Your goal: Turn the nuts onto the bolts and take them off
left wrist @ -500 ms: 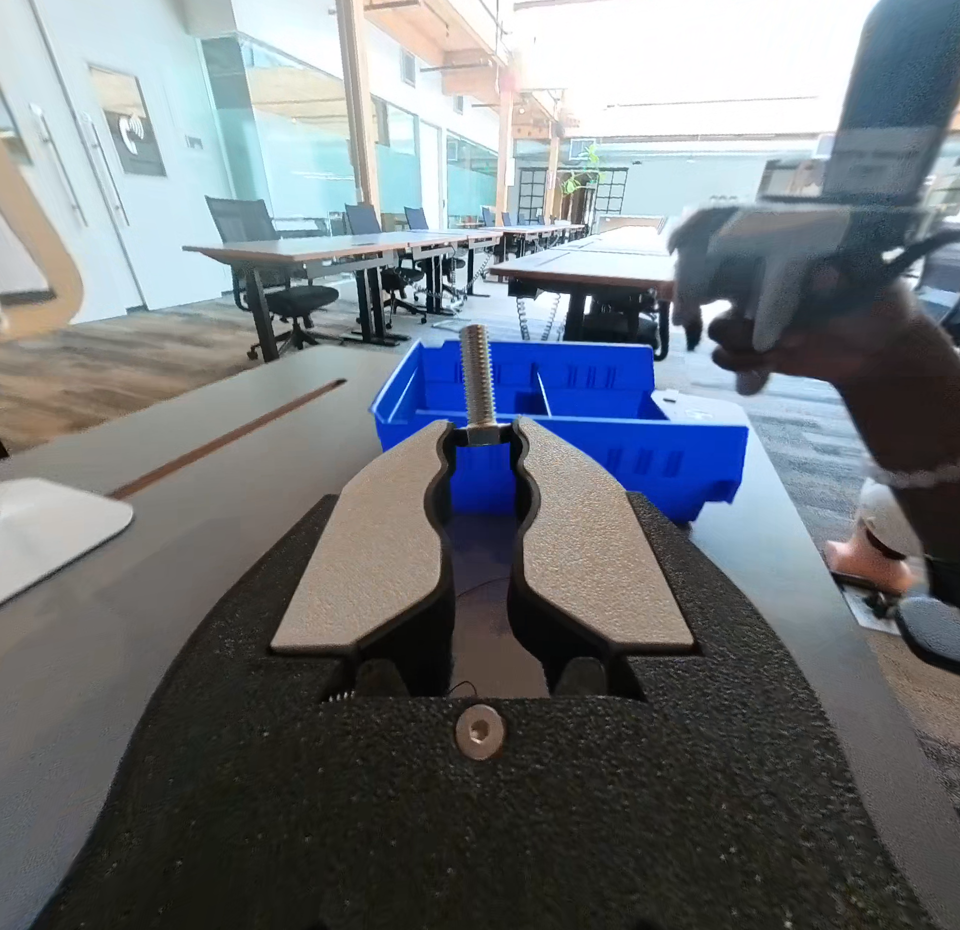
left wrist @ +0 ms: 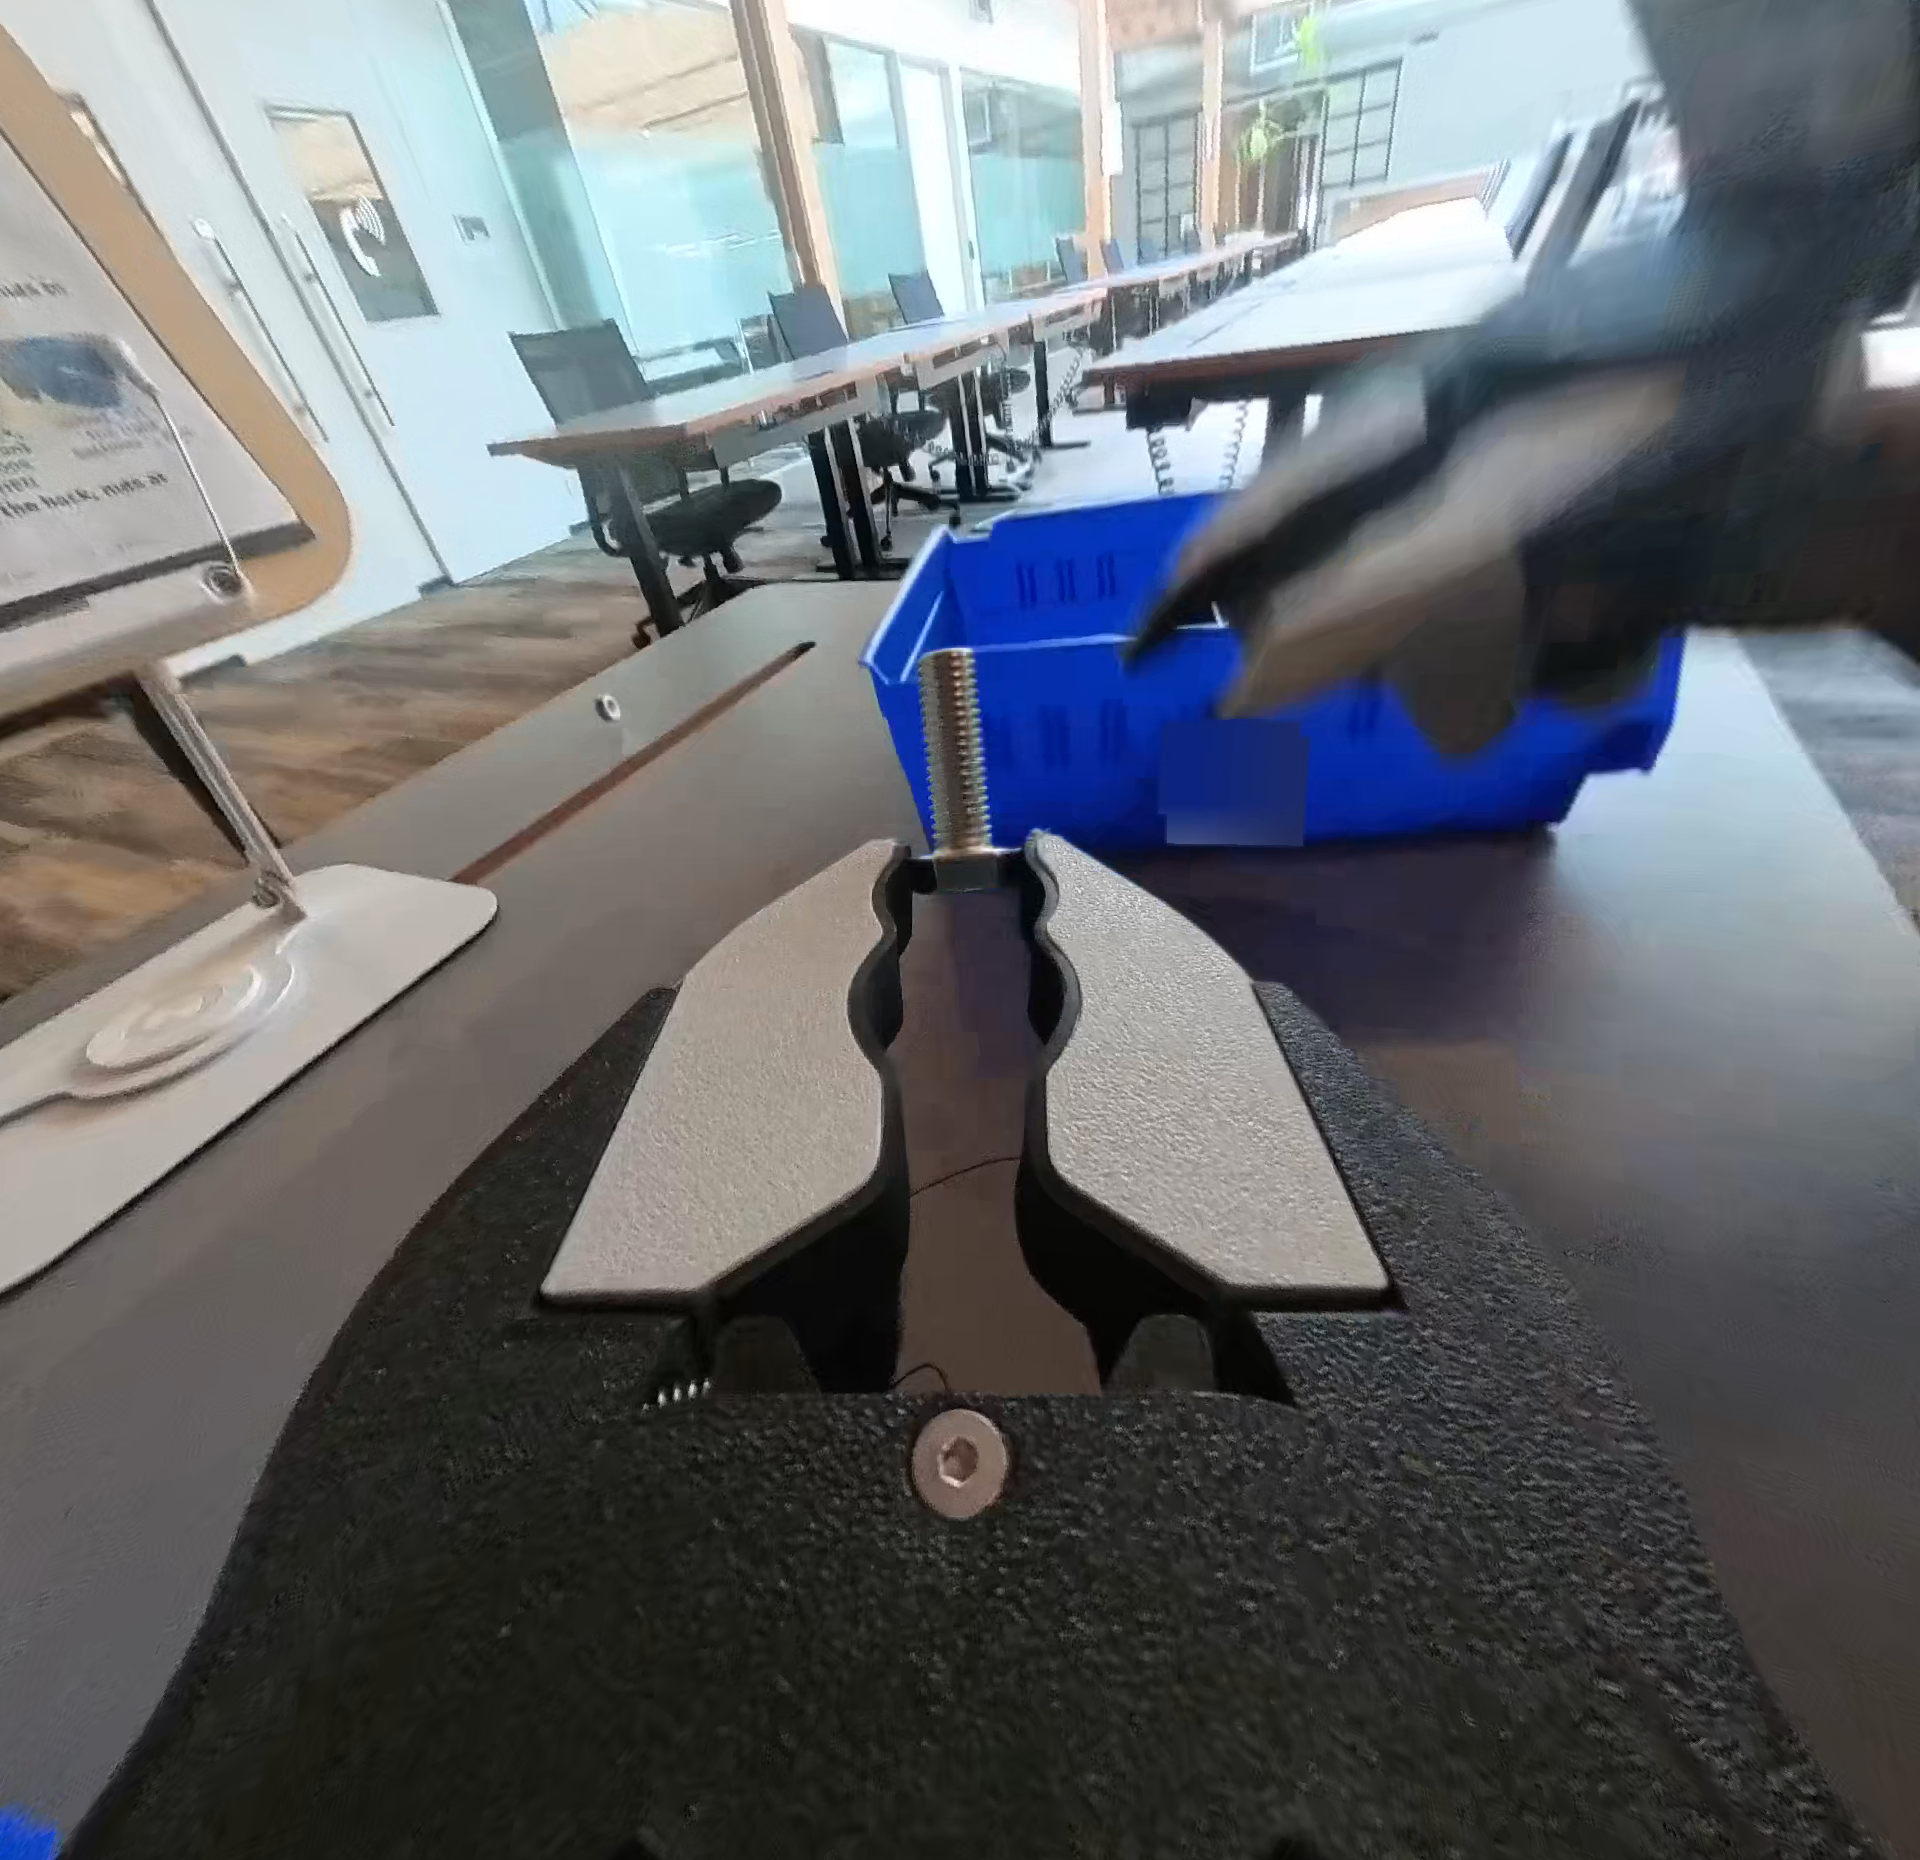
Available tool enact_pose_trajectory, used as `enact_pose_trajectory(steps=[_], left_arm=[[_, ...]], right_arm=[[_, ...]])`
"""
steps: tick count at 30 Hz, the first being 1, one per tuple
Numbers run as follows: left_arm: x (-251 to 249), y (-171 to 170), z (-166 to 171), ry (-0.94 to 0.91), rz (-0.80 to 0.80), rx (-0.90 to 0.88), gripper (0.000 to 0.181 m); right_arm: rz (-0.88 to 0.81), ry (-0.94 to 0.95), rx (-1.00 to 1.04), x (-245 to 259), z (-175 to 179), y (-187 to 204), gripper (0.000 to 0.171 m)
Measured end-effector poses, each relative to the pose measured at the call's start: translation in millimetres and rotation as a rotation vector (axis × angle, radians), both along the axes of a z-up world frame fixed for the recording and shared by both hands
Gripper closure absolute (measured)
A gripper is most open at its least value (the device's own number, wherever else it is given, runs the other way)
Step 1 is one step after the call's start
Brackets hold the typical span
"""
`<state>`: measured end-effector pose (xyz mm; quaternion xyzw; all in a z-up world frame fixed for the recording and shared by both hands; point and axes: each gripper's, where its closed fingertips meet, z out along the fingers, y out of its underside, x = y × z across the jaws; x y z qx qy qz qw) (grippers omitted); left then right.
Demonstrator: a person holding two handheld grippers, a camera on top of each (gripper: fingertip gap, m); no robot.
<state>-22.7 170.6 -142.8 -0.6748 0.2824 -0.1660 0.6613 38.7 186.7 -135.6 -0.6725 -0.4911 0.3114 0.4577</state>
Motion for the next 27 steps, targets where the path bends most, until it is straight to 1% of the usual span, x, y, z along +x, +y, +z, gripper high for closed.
enact_pose_trajectory(steps=[1,2,3,4,5,6,8,10,12,13,16,19,21,23,25,27], left_arm=[[0.2,-3.4,-6.4,0.011,-0.013,-0.002,0.162],[-0.6,-4.1,-10.3,0.005,-0.015,-0.023,0.162],[-0.3,-4.5,-8.8,-0.019,-0.020,-0.035,0.162],[1.2,-5.0,-4.8,-0.044,-0.032,-0.035,0.162],[2.1,-5.4,-2.4,-0.051,-0.039,-0.033,0.162],[2.7,-5.9,-2.7,-0.052,-0.043,-0.039,0.162],[4.2,-7.0,-5.4,-0.060,-0.062,-0.056,0.162],[3.0,-6.0,-4.4,-0.068,-0.073,-0.062,0.162],[-3.1,-1.7,-8.1,-0.068,-0.054,-0.084,0.162],[-6.3,0.9,-11.0,-0.059,-0.041,-0.089,0.162],[-13.0,7.9,-23.4,-0.021,-0.016,-0.125,0.162],[-14.7,11.4,-34.0,-0.017,-0.021,-0.165,0.162],[-15.4,12.9,-42.2,-0.001,-0.021,-0.188,0.161],[-13.9,11.9,-44.5,-0.023,-0.037,-0.203,0.161],[-12.4,11.3,-45.4,-0.038,-0.049,-0.215,0.161],[-11.8,10.7,-47.8,-0.027,-0.053,-0.218,0.161]], right_arm=[[-0.006,-0.075,0.084,8.6,22.0,20.3,0.137],[-0.029,-0.158,0.195,17.9,44.0,50.3,0.140],[-0.064,-0.239,0.315,26.5,64.0,89.3,0.148],[-0.107,-0.319,0.404,34.1,79.5,134.3,0.151],[-0.144,-0.376,0.434,38.6,88.5,179.7,0.153],[-0.149,-0.409,0.398,37.6,88.3,220.7,0.150],[-0.073,-0.414,0.224,19.8,68.9,287.5,0.140],[-0.027,-0.405,0.027,-3.5,33.5,348.2,0.136],[-0.068,-0.518,-0.110,-11.5,-11.9,410.2,0.124],[-0.090,-0.584,-0.170,-12.2,-33.6,434.1,0.124],[-0.091,-0.722,-0.284,-21.6,-80.7,474.7,0.126],[-0.127,-0.843,-0.332,-22.1,-108.7,506.0,0.126],[-0.147,-0.850,-0.376,-28.0,-118.7,518.4,0.127],[-0.174,-0.884,-0.395,-28.7,-126.9,528.8,0.126],[-0.200,-0.905,-0.408,-29.9,-129.9,535.1,0.133],[-0.222,-0.916,-0.442,-29.8,-129.4,537.1,0.133]])
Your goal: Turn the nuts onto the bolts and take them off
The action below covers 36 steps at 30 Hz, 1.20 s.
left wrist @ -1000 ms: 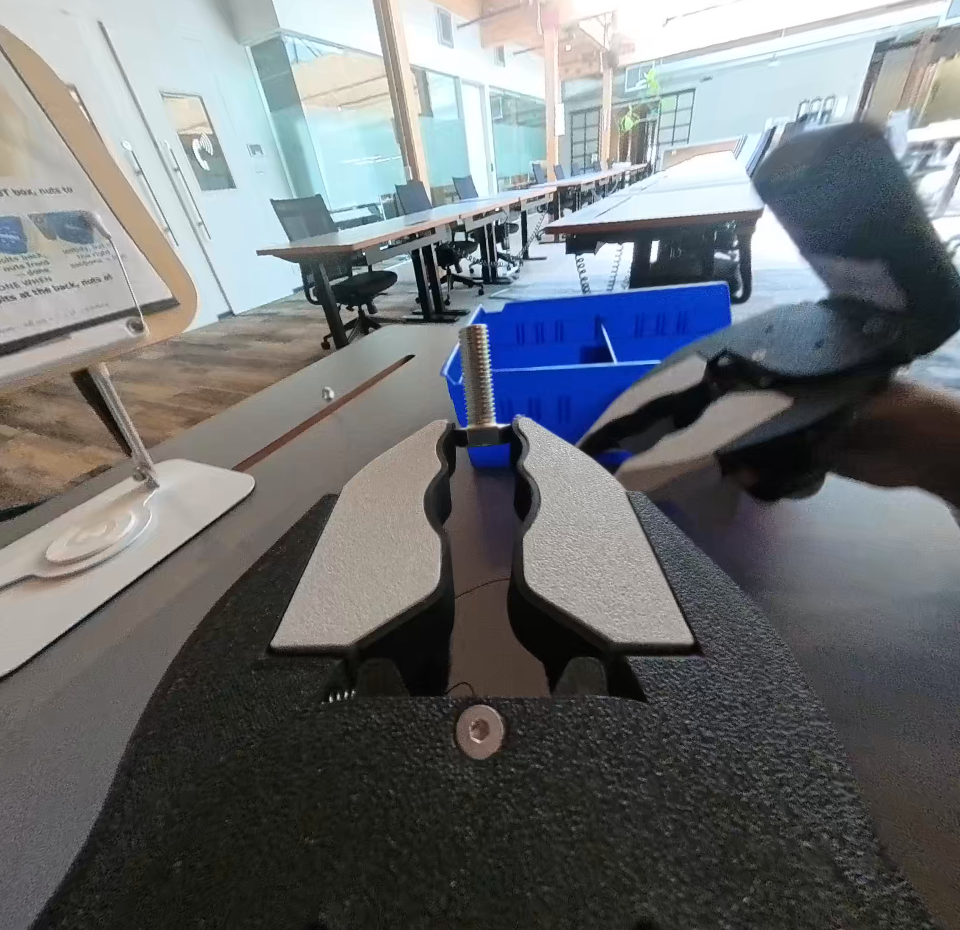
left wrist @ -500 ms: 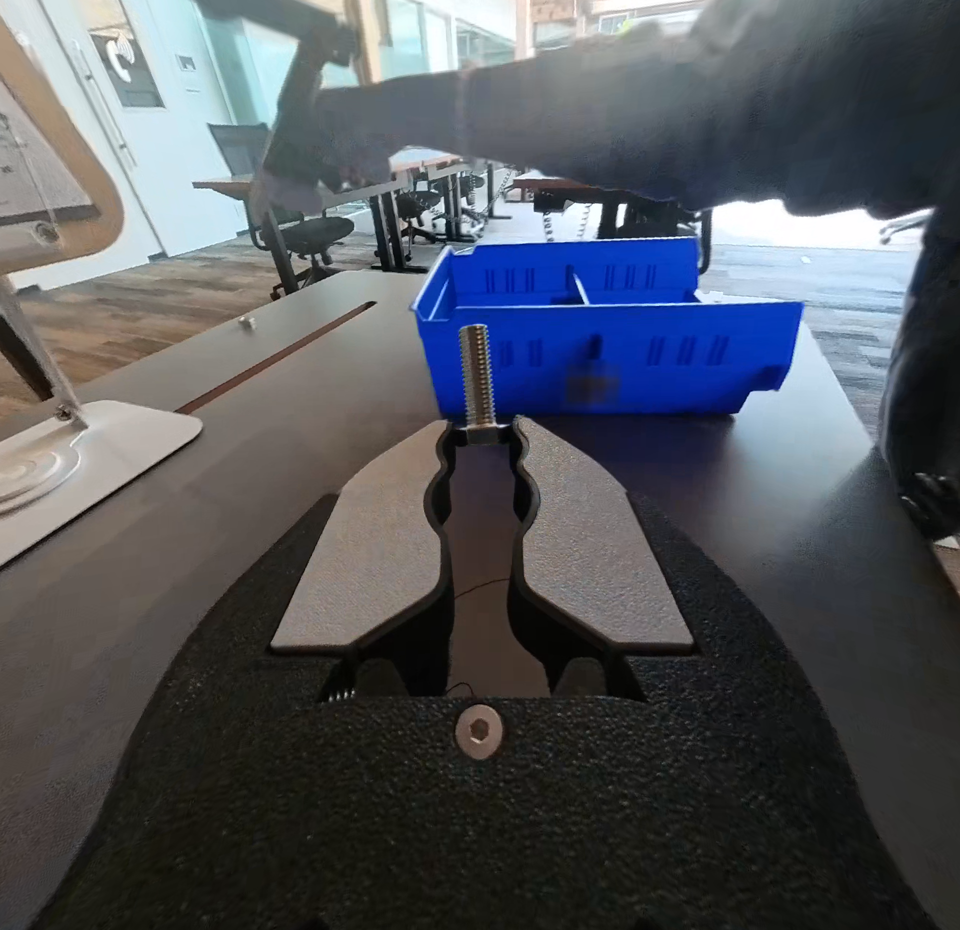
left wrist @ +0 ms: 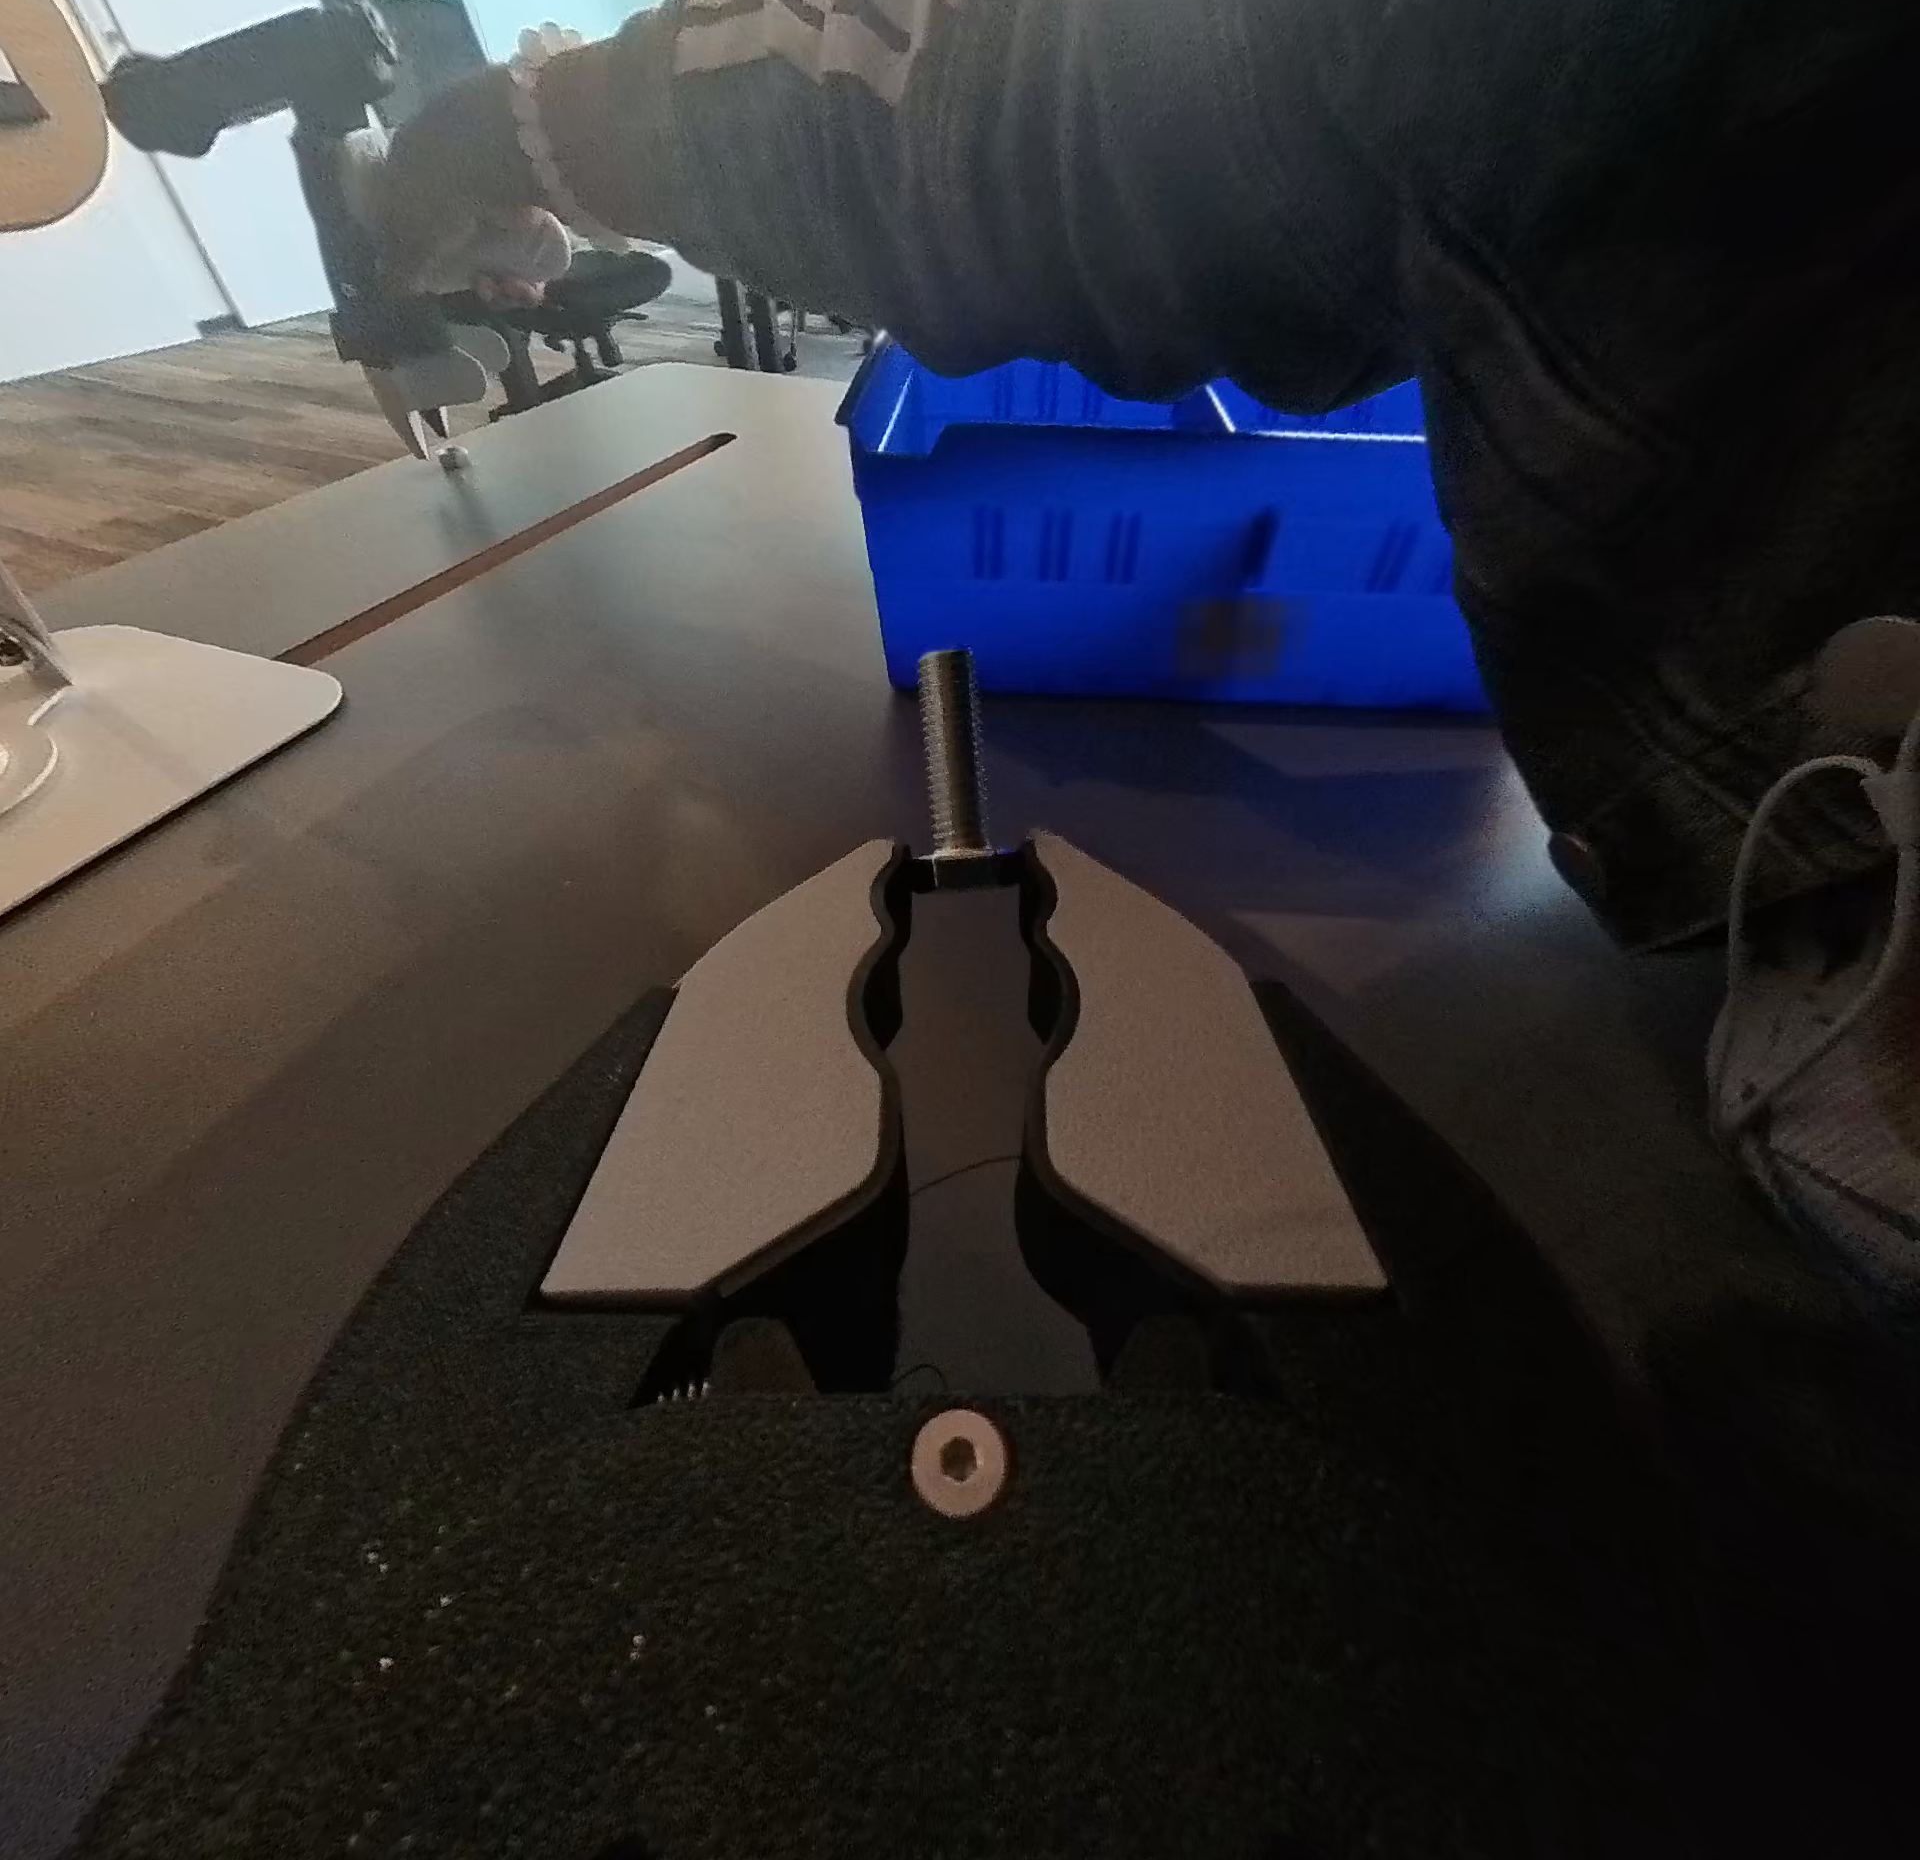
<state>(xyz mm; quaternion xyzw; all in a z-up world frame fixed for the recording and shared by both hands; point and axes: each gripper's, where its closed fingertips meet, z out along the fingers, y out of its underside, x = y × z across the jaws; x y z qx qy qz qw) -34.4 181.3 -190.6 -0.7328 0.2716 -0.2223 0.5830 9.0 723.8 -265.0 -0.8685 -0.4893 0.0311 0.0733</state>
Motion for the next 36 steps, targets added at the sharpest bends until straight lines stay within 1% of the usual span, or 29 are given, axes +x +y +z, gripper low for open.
enact_pose_trajectory(steps=[5,8,11,14,17,24,27,30,32,36], left_arm=[[-0.4,-1.2,2.7,-0.015,-0.006,0.001,0.161],[-0.1,-2.6,5.1,-0.023,-0.010,0.005,0.161],[0.9,-3.2,5.2,-0.020,-0.017,0.008,0.161],[2.0,-2.9,5.5,-0.023,-0.026,0.012,0.161],[2.0,-3.2,6.3,-0.030,-0.027,0.011,0.161],[-1.1,-1.0,5.9,-0.027,-0.016,0.005,0.161],[-3.0,-1.3,9.6,-0.034,-0.002,0.008,0.162],[-4.2,-2.8,15.9,-0.050,0.005,0.015,0.162],[-3.6,-3.9,20.4,-0.075,0.002,0.012,0.162],[-1.6,-6.4,29.7,-0.077,0.005,0.024,0.161]], right_arm=[[-0.058,-0.063,-0.068,7.8,-4.3,-0.2,0.135],[-0.061,-0.039,-0.072,4.3,-4.0,0.1,0.139],[-0.068,-0.073,-0.074,9.4,-6.7,1.6,0.138],[-0.077,-0.055,-0.075,7.3,-8.1,3.1,0.144],[-0.067,-0.072,-0.073,9.6,-12.1,2.5,0.153],[-0.030,-0.082,-0.076,15.6,-10.9,-2.2,0.154],[-0.021,-0.047,-0.069,16.4,5.4,-14.4,0.154],[0.009,-0.020,-0.038,22.5,38.0,-32.3,0.154],[0.032,0.019,-0.015,26.5,64.3,-51.0,0.154],[0.083,0.061,0.051,48.7,117.3,-101.5,0.154]])
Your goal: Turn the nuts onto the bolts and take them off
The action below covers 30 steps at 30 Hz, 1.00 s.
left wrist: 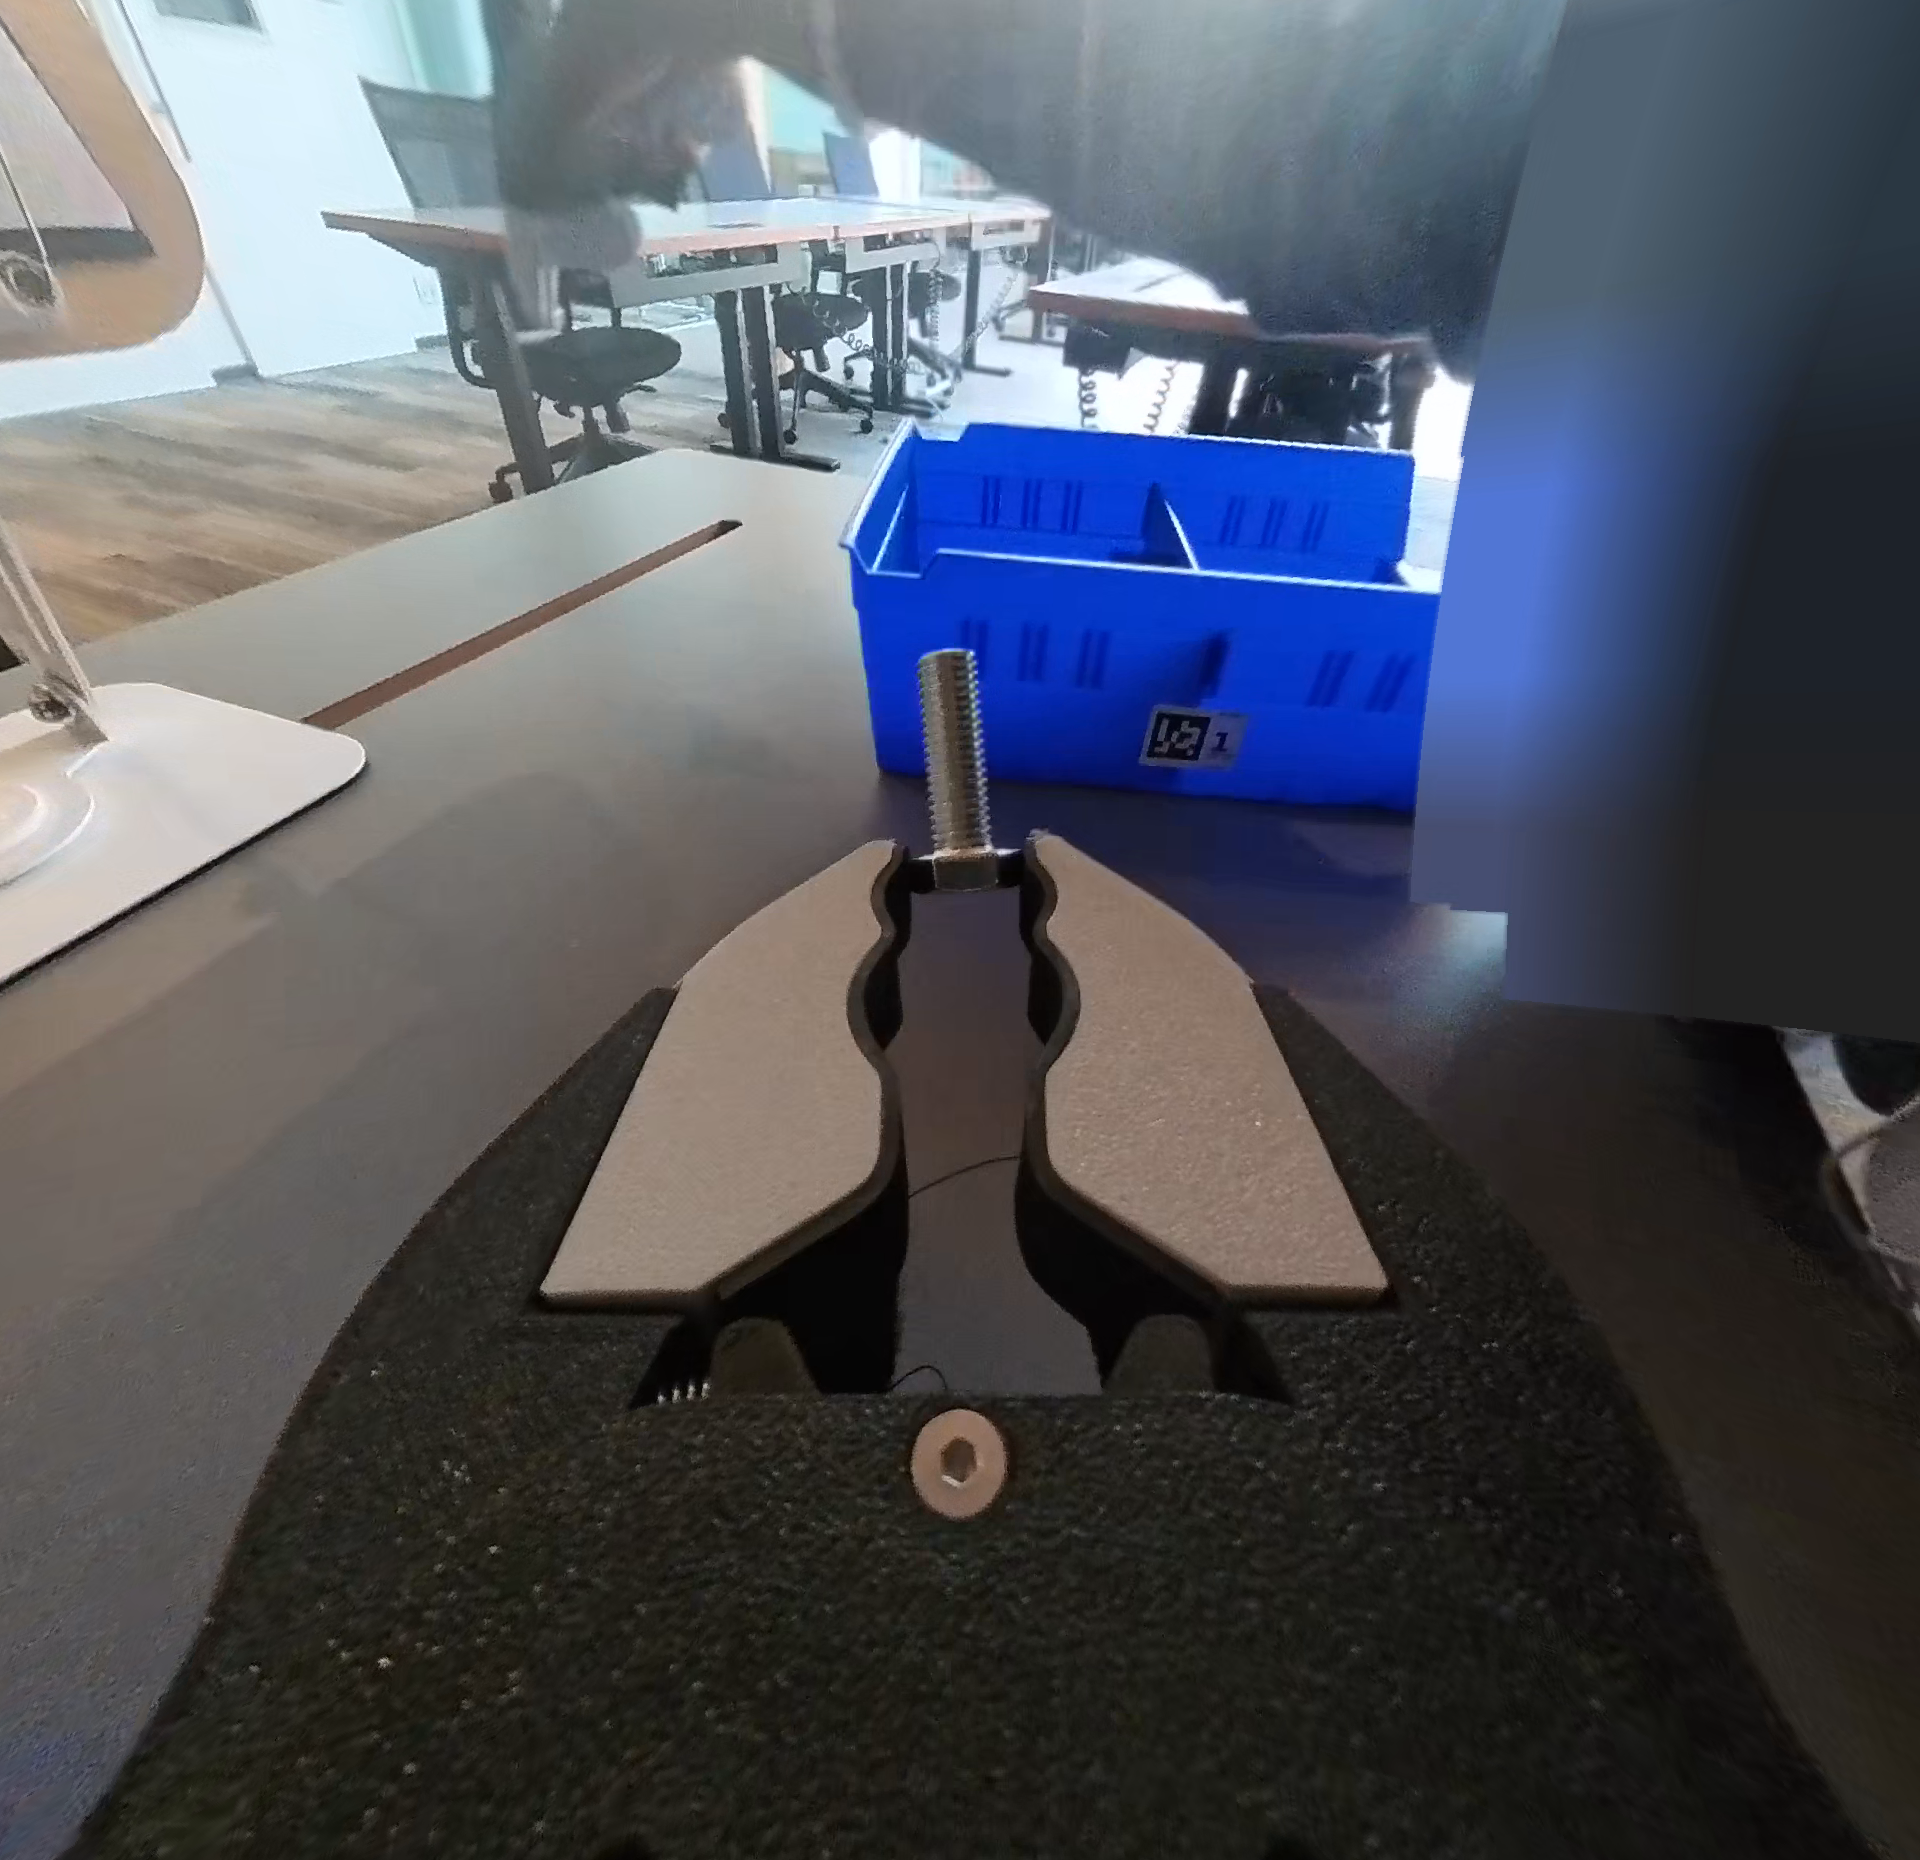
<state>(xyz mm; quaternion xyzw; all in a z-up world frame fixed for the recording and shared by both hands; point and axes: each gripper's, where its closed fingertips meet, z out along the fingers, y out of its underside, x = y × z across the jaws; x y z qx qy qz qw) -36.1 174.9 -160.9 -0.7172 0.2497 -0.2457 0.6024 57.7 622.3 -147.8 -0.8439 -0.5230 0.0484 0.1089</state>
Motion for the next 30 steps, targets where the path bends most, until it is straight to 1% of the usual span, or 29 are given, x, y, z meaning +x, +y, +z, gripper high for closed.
enact_pose_trajectory(steps=[3,5,9,11,14,16,18,21,23,26,30], left_arm=[[4.0,-3.7,9.4,0.006,0.001,0.018,0.161],[7.5,-2.3,14.4,0.040,0.008,0.036,0.161],[21.9,4.6,28.9,0.106,0.003,0.059,0.161],[36.0,5.3,44.8,0.124,-0.023,0.079,0.161],[62.8,13.9,67.4,0.162,-0.073,0.097,0.161],[83.6,20.8,81.8,0.178,-0.112,0.121,0.162],[107.6,28.5,92.7,0.183,-0.161,0.114,0.161],[142.2,54.4,93.5,0.237,-0.217,0.076,0.161],[163.6,77.2,82.0,0.296,-0.252,0.006,0.161],[187.0,111.7,56.8,0.398,-0.283,-0.106,0.161],[202.0,143.1,7.8,0.563,-0.331,-0.341,0.161]], right_arm=[[0.048,0.052,0.046,20.7,38.1,-48.4,0.154],[0.094,0.080,0.073,43.1,66.9,-92.2,0.154],[0.200,0.078,0.108,82.6,90.6,-183.1,0.154],[0.250,0.089,0.108,102.0,93.8,-229.9,0.154],[0.314,0.089,0.107,134.0,88.8,-297.0,0.154],[0.339,0.085,0.098,153.6,78.4,-334.9,0.154],[0.358,0.074,0.088,172.8,63.5,-365.1,0.154],[0.365,0.091,0.053,189.2,35.5,-394.4,0.154],[0.356,0.114,0.020,195.5,14.0,-405.1,0.154],[0.336,0.136,-0.018,201.3,-16.8,-409.1,0.154],[0.288,0.155,-0.053,205.6,-45.3,-399.2,0.154]])
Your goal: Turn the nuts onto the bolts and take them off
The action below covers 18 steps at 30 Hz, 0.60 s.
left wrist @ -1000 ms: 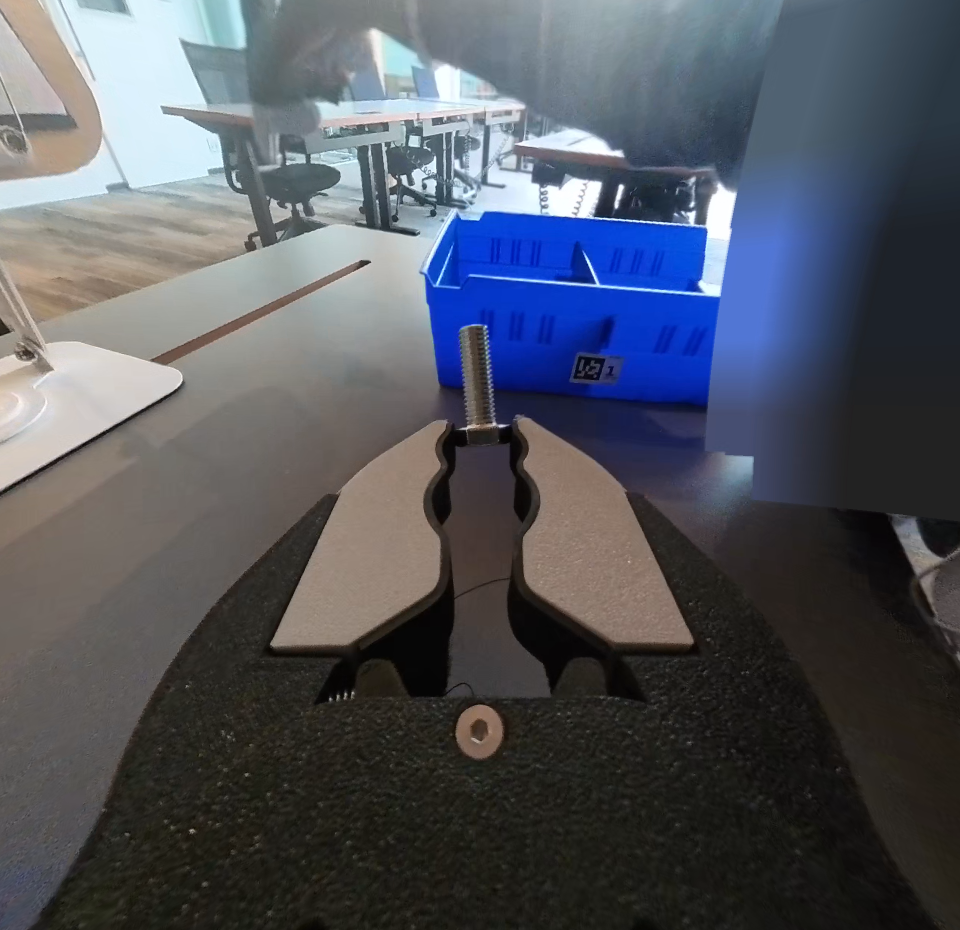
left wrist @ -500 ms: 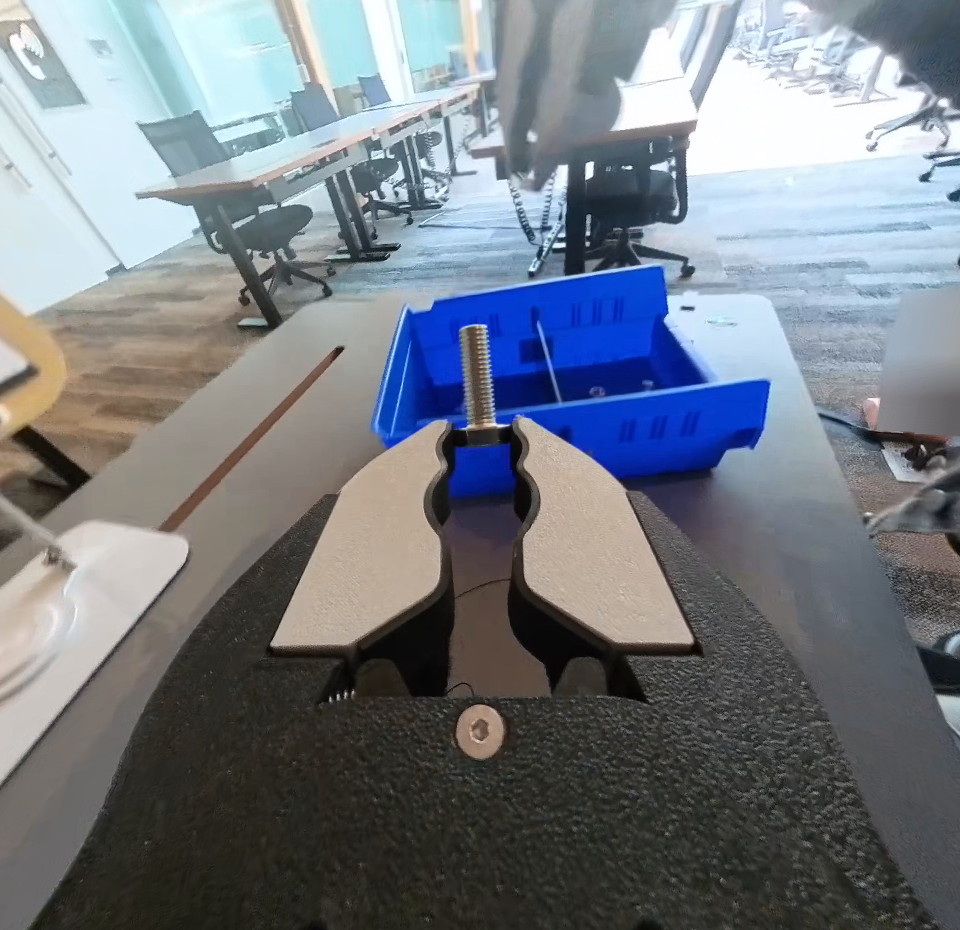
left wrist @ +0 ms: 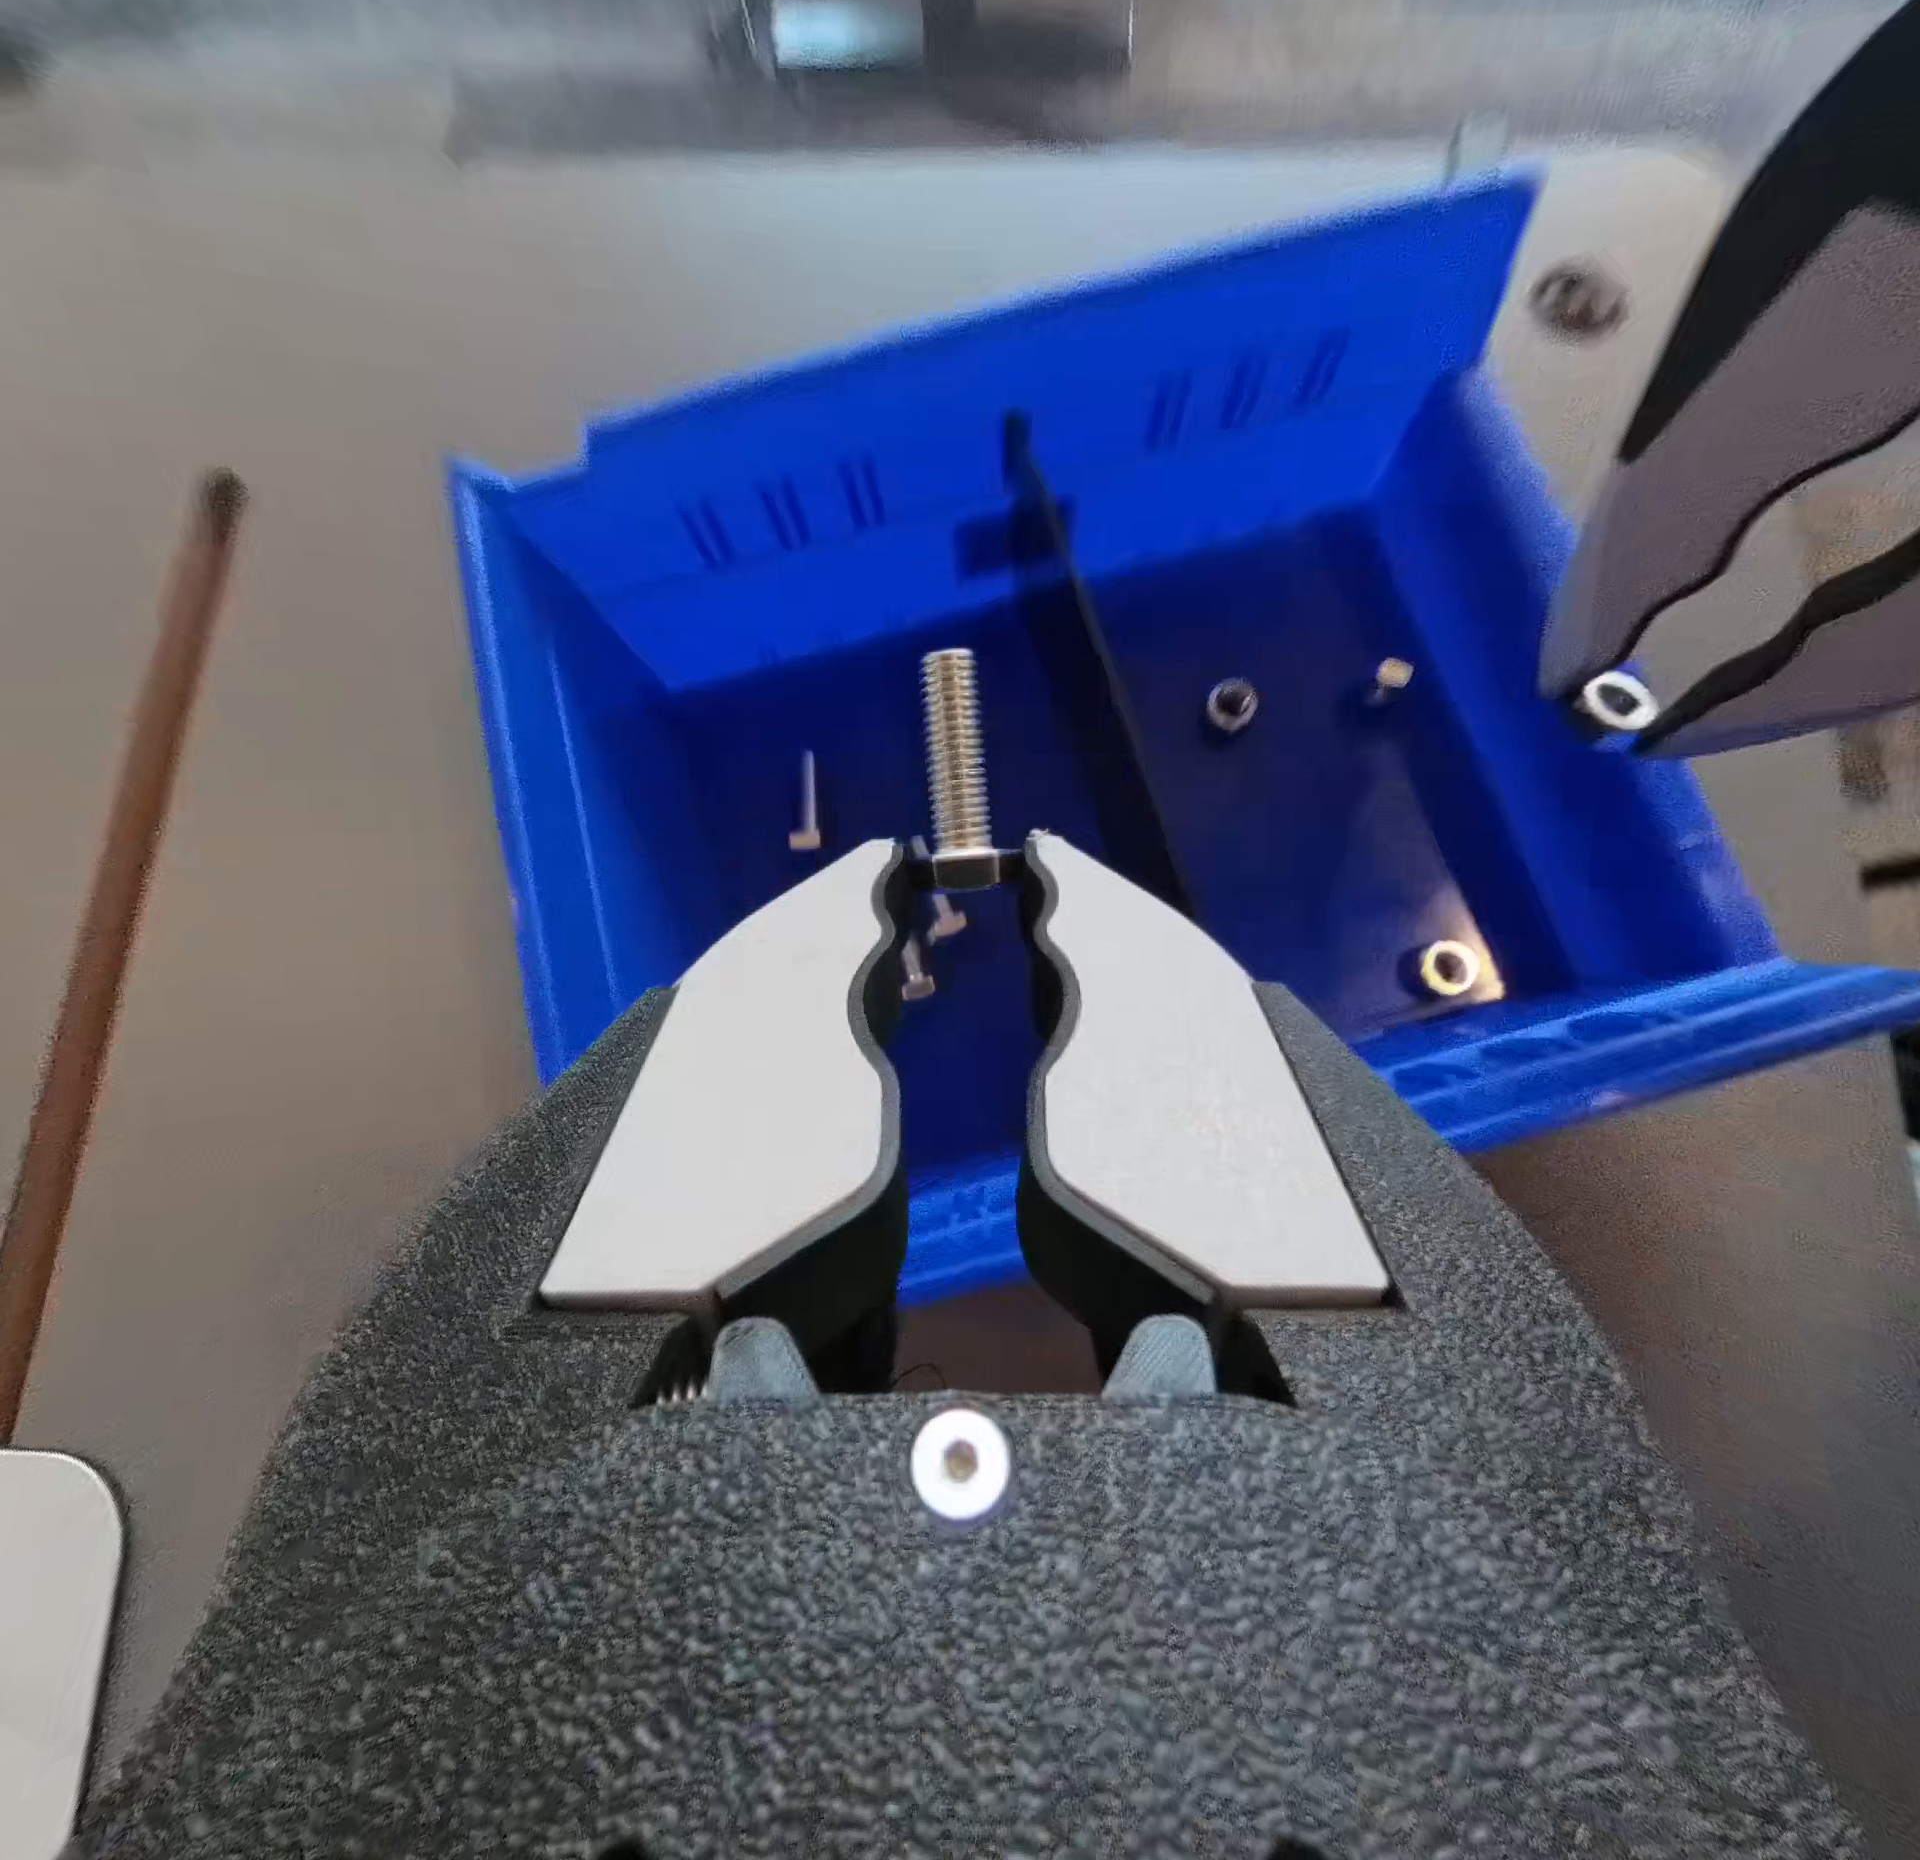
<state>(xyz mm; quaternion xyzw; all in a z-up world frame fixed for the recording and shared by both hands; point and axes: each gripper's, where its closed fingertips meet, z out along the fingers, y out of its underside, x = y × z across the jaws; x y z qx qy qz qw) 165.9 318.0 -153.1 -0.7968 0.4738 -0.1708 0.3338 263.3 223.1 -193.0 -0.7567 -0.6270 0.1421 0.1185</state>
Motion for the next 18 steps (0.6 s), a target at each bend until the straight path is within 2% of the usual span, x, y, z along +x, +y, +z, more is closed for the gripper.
enact_pose_trajectory(steps=[2,8,12,14,15,18], left_arm=[[-1.9,11.7,-26.8,0.125,0.018,-0.098,0.161],[-9.5,30.1,-76.9,0.440,0.056,-0.199,0.160],[-2.4,34.3,-82.4,0.469,0.040,-0.154,0.160],[0.8,35.6,-77.5,0.456,0.032,-0.116,0.158],[3.7,34.3,-74.5,0.435,0.023,-0.111,0.149],[6.2,29.6,-69.5,0.400,0.026,-0.146,0.125]], right_arm=[[-0.017,-0.003,-0.021,-1.3,-10.0,6.5,0.154],[-0.020,-0.067,-0.054,-1.8,-37.1,16.2,0.154],[-0.025,-0.079,-0.069,0.9,-47.5,17.1,0.152],[-0.049,-0.058,-0.082,1.2,-47.7,17.7,0.126],[-0.060,-0.056,-0.087,2.9,-47.4,17.7,0.119],[-0.069,-0.025,-0.086,4.1,-43.8,16.9,0.112]])
